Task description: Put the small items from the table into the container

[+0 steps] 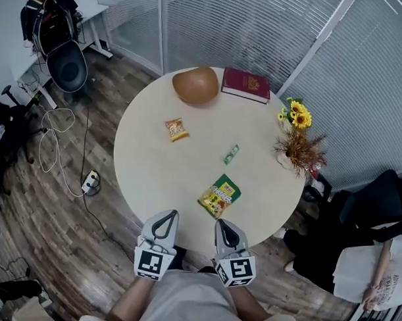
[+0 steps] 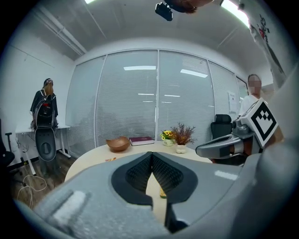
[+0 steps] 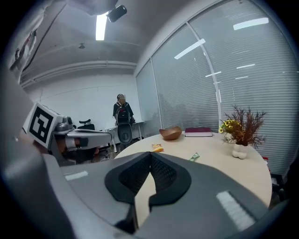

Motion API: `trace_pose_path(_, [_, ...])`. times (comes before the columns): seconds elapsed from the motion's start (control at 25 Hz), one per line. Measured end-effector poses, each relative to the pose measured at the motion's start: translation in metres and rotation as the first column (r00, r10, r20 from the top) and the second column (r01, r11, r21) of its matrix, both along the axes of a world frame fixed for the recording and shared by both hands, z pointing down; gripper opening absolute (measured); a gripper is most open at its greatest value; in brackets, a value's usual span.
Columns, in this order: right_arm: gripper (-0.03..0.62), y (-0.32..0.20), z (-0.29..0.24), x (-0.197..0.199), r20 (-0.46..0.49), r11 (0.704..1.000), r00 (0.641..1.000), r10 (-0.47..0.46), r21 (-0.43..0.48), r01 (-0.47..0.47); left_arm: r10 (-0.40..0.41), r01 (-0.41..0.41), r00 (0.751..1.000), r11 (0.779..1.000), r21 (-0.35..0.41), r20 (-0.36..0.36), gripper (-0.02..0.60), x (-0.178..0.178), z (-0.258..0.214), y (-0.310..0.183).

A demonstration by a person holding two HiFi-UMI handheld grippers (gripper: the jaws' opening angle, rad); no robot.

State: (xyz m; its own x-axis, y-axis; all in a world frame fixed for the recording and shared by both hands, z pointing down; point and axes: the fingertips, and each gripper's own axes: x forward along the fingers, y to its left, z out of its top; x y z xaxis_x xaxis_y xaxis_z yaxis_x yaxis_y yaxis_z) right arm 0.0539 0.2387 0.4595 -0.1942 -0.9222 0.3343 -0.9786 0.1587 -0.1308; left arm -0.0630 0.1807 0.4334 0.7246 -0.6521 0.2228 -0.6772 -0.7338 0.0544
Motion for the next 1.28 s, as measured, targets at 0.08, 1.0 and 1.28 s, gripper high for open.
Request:
trace_pose_path(0.08, [0.003,-0.023,0.012,0.004,-0.017,1.0,1.0,0.017,-0.025,-0.018,0.02,-0.02,1.0,1.0,-0.017,0.016,-0.005,-0.001,0.008,-0.026])
trace_pose_path(1.0, [0.475,-0.095,0.164,0.072,-0.159,0.952,0.983,0.092,-0.275,-0.134,0.115,-0.107,0.992,0.985,-0.136,0.054,-0.005,0.05,0.05,-0.119])
trace_pose_path(1.28, [0.588,-0.089,0.234,0.066,-0.116,0.872,0.992,0.053,-0.478,-0.103,0.11,-0.096,0.991,0.982,-0.16,0.079,-0.005,0.041,0.051,-0.12])
